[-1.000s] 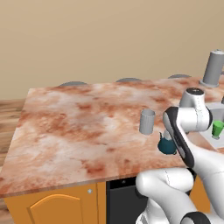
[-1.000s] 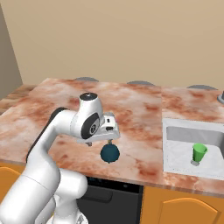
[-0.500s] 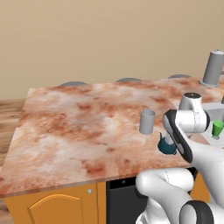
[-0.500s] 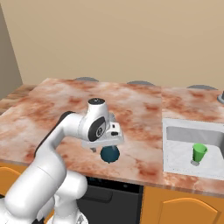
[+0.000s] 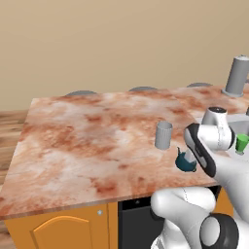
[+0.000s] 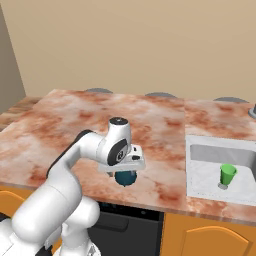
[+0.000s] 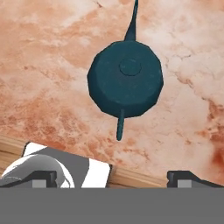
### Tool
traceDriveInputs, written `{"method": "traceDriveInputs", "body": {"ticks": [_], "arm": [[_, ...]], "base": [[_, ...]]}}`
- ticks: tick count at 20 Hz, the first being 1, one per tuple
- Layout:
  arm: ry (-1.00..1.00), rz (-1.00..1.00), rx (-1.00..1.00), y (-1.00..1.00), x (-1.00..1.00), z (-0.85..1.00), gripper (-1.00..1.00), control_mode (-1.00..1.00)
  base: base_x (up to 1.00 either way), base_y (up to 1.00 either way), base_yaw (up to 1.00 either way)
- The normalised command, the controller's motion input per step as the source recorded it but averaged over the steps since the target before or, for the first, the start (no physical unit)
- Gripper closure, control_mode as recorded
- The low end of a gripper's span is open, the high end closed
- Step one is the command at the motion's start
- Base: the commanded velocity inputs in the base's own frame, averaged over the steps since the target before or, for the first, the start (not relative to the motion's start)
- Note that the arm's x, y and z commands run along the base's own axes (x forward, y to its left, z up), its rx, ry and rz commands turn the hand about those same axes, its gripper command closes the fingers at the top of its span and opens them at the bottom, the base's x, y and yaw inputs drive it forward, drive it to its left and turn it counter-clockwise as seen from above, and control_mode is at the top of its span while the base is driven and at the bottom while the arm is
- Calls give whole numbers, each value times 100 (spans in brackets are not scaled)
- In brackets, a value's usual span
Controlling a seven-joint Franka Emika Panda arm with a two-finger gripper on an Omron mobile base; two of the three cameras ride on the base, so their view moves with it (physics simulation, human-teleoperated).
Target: Pick the glass cup and teapot and place them in the sink. Then turn on the water.
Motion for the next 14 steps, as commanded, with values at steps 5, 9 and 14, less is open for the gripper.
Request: {"method": "traceDriveInputs", "body": {"ticks": [5,9,14], "arm": [[0,0,9,0,2,-15,-100,-100],[0,0,1,0,3,-5,-100,-100],[0,0,0,0,12,-2,-100,-100]], "base": [[0,0,0],[0,0,0],[0,0,0]]}}
